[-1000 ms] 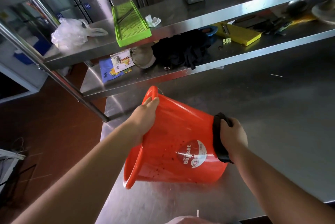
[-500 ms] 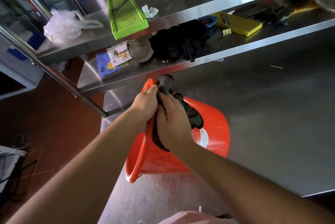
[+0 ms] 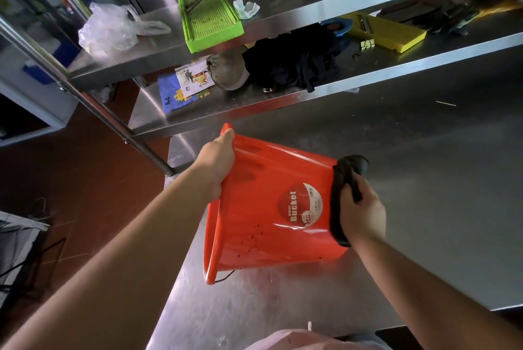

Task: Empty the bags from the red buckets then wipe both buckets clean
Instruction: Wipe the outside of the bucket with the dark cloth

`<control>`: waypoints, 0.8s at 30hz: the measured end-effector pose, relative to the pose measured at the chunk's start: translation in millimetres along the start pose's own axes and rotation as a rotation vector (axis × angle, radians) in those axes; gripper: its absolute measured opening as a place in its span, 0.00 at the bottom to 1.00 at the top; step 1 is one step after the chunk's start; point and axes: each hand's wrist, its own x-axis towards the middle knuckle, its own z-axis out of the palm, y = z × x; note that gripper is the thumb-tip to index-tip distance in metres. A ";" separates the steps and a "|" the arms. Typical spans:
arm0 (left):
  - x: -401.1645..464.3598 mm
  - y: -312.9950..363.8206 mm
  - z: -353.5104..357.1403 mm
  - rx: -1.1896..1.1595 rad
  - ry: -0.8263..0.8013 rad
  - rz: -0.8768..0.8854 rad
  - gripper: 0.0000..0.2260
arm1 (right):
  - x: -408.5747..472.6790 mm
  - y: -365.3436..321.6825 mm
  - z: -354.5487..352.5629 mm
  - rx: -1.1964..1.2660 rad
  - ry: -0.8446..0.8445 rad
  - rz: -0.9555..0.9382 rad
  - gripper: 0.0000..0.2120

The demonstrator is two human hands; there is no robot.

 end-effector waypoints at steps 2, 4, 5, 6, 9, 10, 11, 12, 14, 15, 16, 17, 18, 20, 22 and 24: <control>-2.3 0.3 2.5 0.060 0.054 -0.001 0.27 | 2.2 6.2 -2.3 0.047 0.008 0.118 0.18; -5.2 1.6 4.8 0.138 0.111 0.005 0.29 | 2.7 5.8 -1.5 0.043 0.003 0.147 0.18; -5.9 2.9 5.8 0.155 0.121 0.005 0.28 | 4.1 4.9 -1.0 0.035 0.003 0.153 0.18; -5.8 4.2 6.4 0.146 0.114 0.004 0.27 | 5.8 3.8 -0.6 0.028 0.002 0.163 0.16; -6.6 10.8 4.4 0.036 0.038 0.021 0.20 | 14.4 0.2 -3.8 0.028 -0.007 0.221 0.13; -7.0 12.5 2.6 0.009 0.010 0.029 0.18 | 18.4 -1.7 -6.4 0.038 -0.012 0.246 0.14; -7.6 12.9 0.0 -0.004 -0.019 0.032 0.18 | 22.6 -4.1 -8.8 0.052 -0.015 0.272 0.16; -8.4 11.2 -1.6 -0.012 -0.048 0.034 0.19 | 26.7 -6.3 -11.2 0.066 -0.015 0.298 0.18; -10.4 1.8 -1.7 0.025 -0.081 0.059 0.19 | 34.4 -7.9 -14.6 0.075 -0.007 0.328 0.19; -11.8 -4.2 -0.3 0.078 -0.081 0.067 0.20 | 37.5 -7.9 -15.7 0.068 -0.004 0.328 0.19; -13.9 -9.6 1.5 0.132 -0.079 0.074 0.22 | 39.9 -8.3 -16.5 0.059 -0.004 0.324 0.19; -17.0 -13.0 3.8 0.152 -0.075 0.075 0.24 | 41.6 -9.4 -16.9 0.043 -0.011 0.316 0.19; -18.2 -14.2 6.6 0.142 -0.068 0.073 0.25 | 42.0 -11.5 -16.6 0.017 -0.026 0.302 0.19; -20.0 -11.2 12.3 0.129 -0.043 0.072 0.25 | 39.6 -20.3 -12.4 -0.067 -0.068 0.242 0.19; -22.3 -5.6 17.6 0.134 -0.033 0.060 0.23 | 32.0 -35.8 -3.6 -0.154 -0.097 0.140 0.19; -24.1 -1.3 22.9 0.136 -0.038 0.059 0.21 | 17.8 -58.6 6.8 -0.190 -0.111 0.009 0.19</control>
